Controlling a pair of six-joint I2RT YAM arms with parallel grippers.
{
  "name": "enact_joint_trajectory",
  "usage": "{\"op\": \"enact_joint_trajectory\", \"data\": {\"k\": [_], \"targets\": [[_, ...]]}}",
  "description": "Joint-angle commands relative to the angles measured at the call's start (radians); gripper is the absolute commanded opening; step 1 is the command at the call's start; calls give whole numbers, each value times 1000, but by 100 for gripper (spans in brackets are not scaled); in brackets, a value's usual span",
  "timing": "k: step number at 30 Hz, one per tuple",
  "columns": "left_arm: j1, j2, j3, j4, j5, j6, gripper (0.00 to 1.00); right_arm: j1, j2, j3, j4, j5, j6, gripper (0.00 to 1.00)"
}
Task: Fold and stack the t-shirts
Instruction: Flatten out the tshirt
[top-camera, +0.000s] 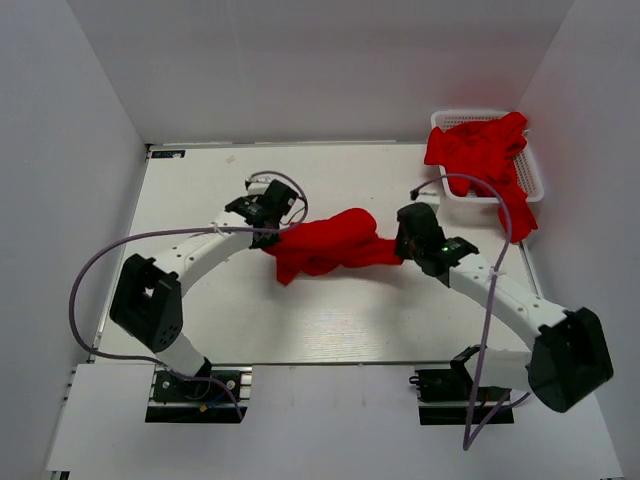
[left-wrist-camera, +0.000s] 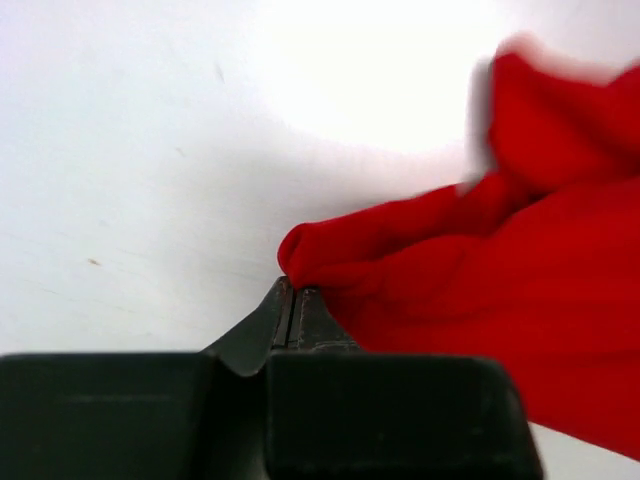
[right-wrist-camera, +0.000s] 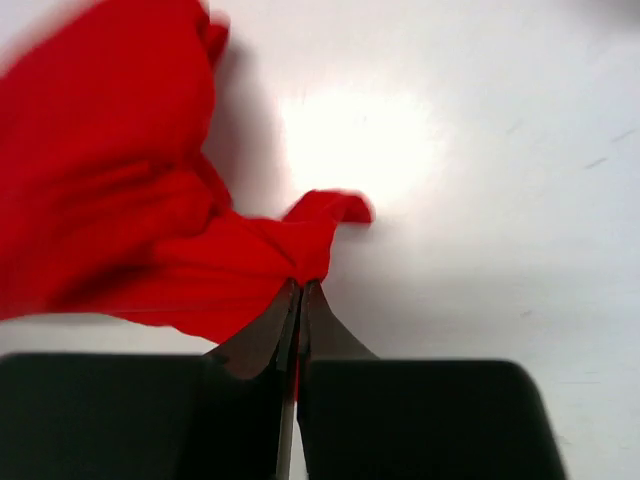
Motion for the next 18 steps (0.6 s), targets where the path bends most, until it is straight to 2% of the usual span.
{"op": "enact_joint_trajectory", "data": {"k": [1,6,8,10,14,18], "targets": [[7,-107,153,-168,-231,-50,0,-21,-114,145,-101,289,-49,0],[17,-183,432,-267,-392,-35,0,-41,-202,333,-146,457,-98,0],[17,-208,541,-267,-435,-5,0,-59,-229,427,-138,526,-129,0],[17,-260,596,-210,-435,95,0,-65,-240,475,-129,543,-173,0],[17,-362,650,92,-254,339,0,-62,-273,653,6,391,-339,0],[7,-352,794,95,-242,423,0,-59,-234,848,12,286,-428,0]]}}
